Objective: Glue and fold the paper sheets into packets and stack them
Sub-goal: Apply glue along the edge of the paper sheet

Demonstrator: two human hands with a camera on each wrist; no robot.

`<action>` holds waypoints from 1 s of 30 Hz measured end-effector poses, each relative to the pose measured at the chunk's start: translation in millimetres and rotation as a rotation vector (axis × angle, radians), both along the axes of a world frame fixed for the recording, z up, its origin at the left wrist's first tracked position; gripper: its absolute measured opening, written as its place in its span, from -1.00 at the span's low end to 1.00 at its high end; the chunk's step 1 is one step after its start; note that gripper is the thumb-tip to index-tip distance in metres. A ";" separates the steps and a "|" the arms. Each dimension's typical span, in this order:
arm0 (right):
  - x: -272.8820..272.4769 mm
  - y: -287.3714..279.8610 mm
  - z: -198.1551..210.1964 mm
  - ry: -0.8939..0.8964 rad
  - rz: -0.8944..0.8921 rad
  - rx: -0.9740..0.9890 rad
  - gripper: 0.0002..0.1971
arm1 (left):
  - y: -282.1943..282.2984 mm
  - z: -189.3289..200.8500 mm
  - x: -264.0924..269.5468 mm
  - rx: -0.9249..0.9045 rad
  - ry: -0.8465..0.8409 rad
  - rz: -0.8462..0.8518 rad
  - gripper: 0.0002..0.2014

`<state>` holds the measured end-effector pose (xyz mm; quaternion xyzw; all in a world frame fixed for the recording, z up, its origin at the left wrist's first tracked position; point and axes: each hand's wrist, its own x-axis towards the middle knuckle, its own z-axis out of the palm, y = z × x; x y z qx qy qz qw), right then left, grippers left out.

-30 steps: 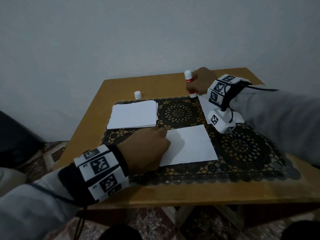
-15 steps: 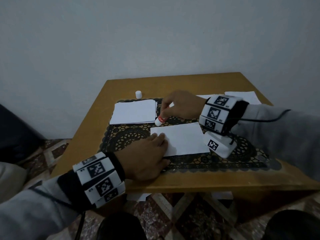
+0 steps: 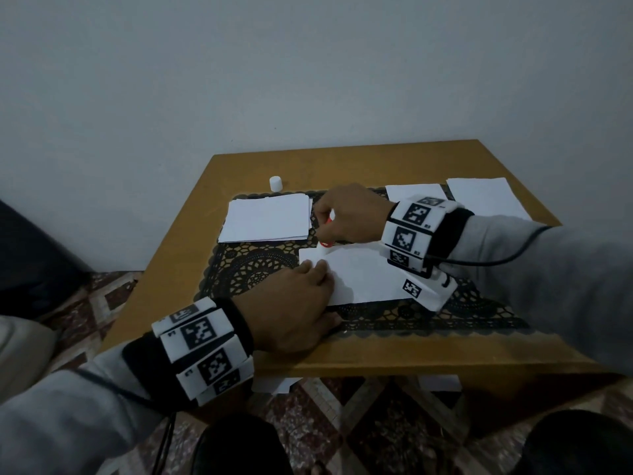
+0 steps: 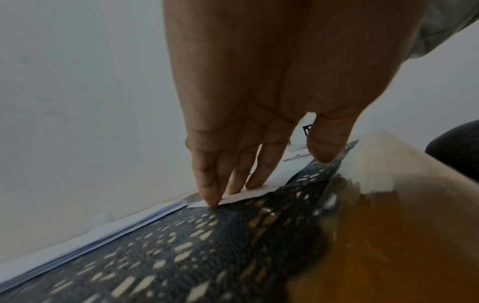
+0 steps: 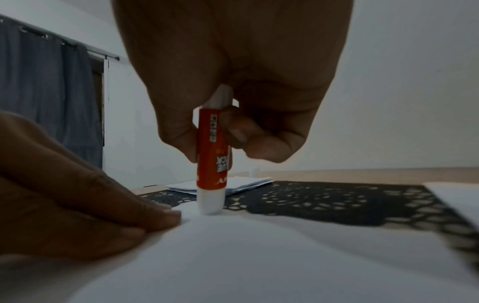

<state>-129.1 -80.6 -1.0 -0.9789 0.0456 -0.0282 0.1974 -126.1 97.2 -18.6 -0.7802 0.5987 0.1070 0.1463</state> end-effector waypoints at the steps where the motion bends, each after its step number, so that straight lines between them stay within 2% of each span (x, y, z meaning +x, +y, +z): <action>1: -3.9 -2.7 2.1 0.007 -0.013 -0.017 -0.83 | -0.4 0.3 0.2 -0.014 -0.001 -0.001 -0.32; 9: -36.8 -41.8 0.9 0.026 -0.121 0.002 -0.81 | -12.6 4.3 9.1 -0.122 -0.010 -0.004 -0.56; 14: -55.0 -59.8 4.7 0.055 -0.192 -0.055 -0.81 | -30.7 7.2 12.4 -0.164 -0.029 -0.033 -0.61; 17: -59.3 -64.0 10.0 0.078 -0.213 -0.067 -0.81 | -45.1 7.4 13.5 -0.121 -0.078 -0.058 -0.57; 20: -62.0 -65.0 19.9 0.007 -0.271 0.028 -0.83 | -57.7 4.0 11.6 -0.056 -0.147 -0.075 -0.47; 23: -65.1 -59.7 25.5 -0.069 -0.267 -0.052 -0.81 | -65.3 -0.3 11.6 -0.024 -0.185 -0.077 -0.42; 30: -61.4 -46.3 8.6 -0.021 -0.237 -0.054 -0.84 | -63.0 -3.2 10.6 -0.014 -0.201 -0.054 -0.41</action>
